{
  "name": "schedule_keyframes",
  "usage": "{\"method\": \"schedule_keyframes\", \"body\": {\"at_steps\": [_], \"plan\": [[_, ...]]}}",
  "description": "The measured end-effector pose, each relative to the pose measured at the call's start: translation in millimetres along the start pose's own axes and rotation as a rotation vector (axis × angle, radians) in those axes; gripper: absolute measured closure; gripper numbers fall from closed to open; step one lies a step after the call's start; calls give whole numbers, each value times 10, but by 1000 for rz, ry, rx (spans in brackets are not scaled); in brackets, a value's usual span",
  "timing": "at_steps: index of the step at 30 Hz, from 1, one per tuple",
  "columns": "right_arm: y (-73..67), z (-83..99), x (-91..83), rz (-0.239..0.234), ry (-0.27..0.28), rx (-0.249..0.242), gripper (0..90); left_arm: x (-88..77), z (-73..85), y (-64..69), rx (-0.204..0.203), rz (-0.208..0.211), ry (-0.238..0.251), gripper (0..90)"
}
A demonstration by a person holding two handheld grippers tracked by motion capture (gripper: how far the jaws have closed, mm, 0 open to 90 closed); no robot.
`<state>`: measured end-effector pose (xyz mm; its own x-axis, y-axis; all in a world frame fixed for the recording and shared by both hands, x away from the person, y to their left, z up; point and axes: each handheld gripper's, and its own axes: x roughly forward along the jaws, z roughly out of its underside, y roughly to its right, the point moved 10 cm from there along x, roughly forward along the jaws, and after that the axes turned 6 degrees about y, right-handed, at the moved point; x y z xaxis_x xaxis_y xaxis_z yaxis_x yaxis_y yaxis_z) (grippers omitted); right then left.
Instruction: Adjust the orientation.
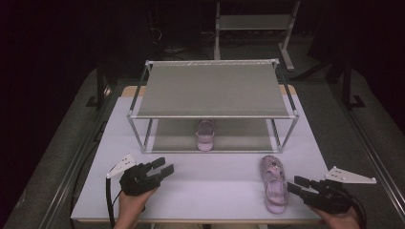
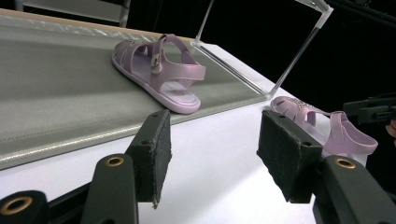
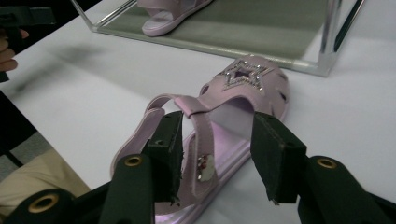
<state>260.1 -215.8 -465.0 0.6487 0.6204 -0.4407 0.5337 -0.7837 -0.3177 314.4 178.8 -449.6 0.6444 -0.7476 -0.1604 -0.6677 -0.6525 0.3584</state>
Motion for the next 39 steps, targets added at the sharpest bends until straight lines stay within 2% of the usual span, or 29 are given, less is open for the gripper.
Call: {"method": "schedule_keyframes", "body": {"at_steps": [5, 9, 17, 21, 26, 39], "plan": [[-51, 58, 52, -7, -19, 37, 497, 1, -2, 3, 2, 2, 1, 438], [-99, 77, 110, 12, -38, 54, 495, -6, -17, -1, -1, 0, 10, 438], [-110, 160, 211, 69, -97, 76, 579, -19, -38, 4, 2, 7, 16, 438], [-122, 241, 251, 113, -142, 50, 621, -16, -33, 14, 8, 11, 14, 438], [-93, 243, 228, 156, -135, 55, 706, -17, -37, 20, 12, 10, 16, 438], [-11, 256, 172, 156, -57, 153, 788, -16, -45, 6, 6, 8, 24, 437]]}}
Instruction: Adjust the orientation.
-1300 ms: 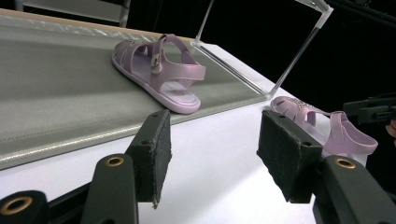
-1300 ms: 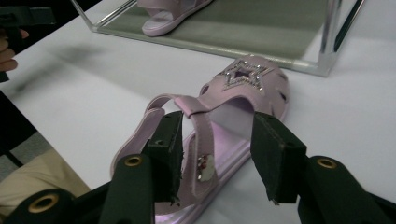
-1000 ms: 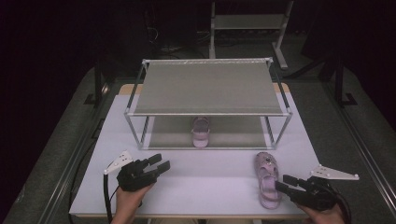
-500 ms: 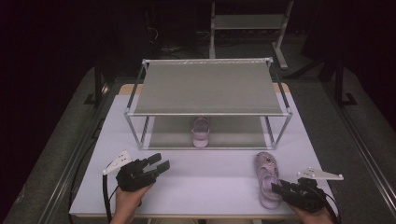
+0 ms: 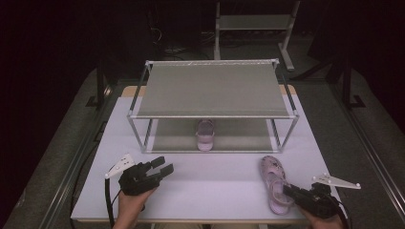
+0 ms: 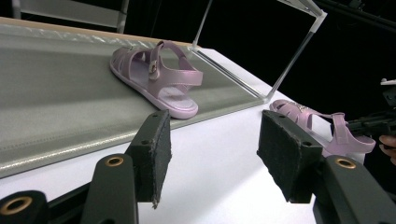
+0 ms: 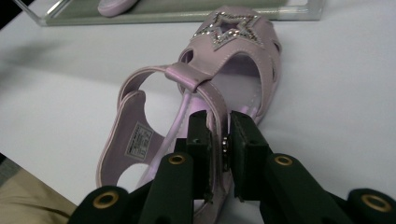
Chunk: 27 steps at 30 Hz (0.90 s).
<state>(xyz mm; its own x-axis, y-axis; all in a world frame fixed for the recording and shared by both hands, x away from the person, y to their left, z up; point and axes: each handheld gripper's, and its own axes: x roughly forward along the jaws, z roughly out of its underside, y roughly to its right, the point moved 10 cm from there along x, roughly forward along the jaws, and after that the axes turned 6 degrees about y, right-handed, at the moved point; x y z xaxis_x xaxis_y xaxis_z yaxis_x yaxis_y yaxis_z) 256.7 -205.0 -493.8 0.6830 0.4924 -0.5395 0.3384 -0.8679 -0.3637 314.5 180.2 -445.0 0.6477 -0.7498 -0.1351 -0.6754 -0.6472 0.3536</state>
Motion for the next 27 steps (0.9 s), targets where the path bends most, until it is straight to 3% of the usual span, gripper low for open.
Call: {"method": "schedule_keyframes", "body": {"at_steps": [6, 15, 20, 27], "plan": [[21, -27, -37, -43, 44, 79, 804, -7, -7, -17, -1, -6, 6, 432], [-81, -21, -68, -95, 57, 97, 814, -27, -11, -37, -6, -8, 11, 427], [-147, -1, -72, -136, 65, 136, 816, -34, -5, -62, -8, -10, 11, 423], [-195, -15, -70, -144, 78, 135, 816, -71, -37, -96, -14, -21, 26, 413]]}}
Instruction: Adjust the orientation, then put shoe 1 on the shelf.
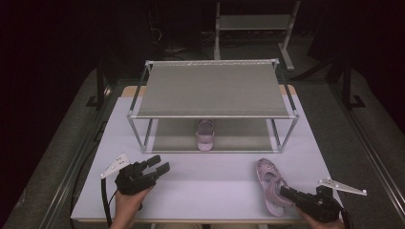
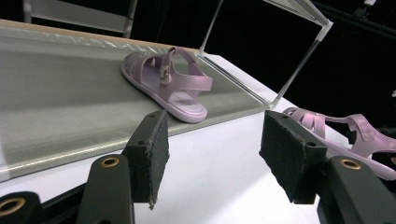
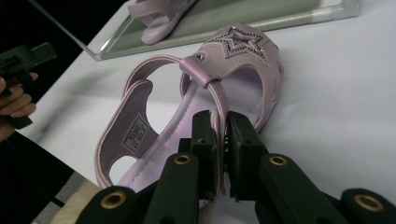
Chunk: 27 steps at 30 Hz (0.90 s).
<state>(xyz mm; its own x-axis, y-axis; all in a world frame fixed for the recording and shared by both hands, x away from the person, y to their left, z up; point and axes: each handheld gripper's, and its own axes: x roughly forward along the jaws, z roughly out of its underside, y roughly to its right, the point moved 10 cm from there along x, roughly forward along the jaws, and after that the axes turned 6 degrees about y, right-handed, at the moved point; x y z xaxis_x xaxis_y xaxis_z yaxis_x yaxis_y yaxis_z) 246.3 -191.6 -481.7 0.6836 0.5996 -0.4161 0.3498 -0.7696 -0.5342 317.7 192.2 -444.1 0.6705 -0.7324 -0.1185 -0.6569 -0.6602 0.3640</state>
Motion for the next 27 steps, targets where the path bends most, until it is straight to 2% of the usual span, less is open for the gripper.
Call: {"method": "schedule_keyframes", "body": {"at_steps": [8, 15, 18, 20, 27], "plan": [[-115, -6, 32, -51, 10, 25, 816, -32, -36, -14, 10, -24, 14, 381], [-185, -43, 83, -63, 15, 10, 816, -43, -55, -15, 22, -36, 19, 332], [-212, -51, 106, -64, 11, 3, 815, -43, -40, -39, 12, -40, 12, 307], [-224, -59, 129, -66, 12, 2, 816, -44, -40, -57, 4, -40, 11, 301], [-267, -88, 234, -73, 4, 1, 815, -24, -53, -47, 15, -34, 10, 291]]}}
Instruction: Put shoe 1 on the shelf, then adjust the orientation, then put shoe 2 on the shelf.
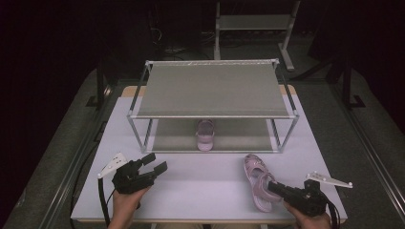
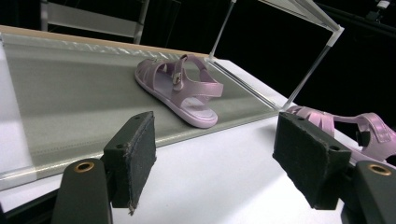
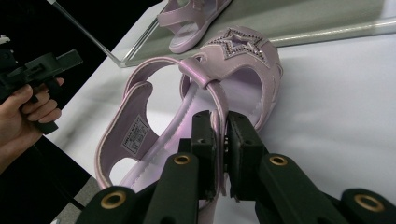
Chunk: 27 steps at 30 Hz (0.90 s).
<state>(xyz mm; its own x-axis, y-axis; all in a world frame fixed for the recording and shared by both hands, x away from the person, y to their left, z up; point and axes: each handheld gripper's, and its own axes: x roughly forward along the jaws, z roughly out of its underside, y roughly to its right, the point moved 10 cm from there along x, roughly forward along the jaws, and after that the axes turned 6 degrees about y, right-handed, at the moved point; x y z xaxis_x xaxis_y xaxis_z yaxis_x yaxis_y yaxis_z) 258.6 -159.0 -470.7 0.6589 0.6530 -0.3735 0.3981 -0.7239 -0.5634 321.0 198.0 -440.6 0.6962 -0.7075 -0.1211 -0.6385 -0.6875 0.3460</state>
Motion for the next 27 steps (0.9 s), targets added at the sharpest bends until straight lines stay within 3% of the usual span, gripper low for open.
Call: {"method": "schedule_keyframes", "body": {"at_steps": [27], "plan": [[-128, -210, 311, -7, 30, -4, 814, -55, -12, 0, 5, 2, 1, 270]]}}
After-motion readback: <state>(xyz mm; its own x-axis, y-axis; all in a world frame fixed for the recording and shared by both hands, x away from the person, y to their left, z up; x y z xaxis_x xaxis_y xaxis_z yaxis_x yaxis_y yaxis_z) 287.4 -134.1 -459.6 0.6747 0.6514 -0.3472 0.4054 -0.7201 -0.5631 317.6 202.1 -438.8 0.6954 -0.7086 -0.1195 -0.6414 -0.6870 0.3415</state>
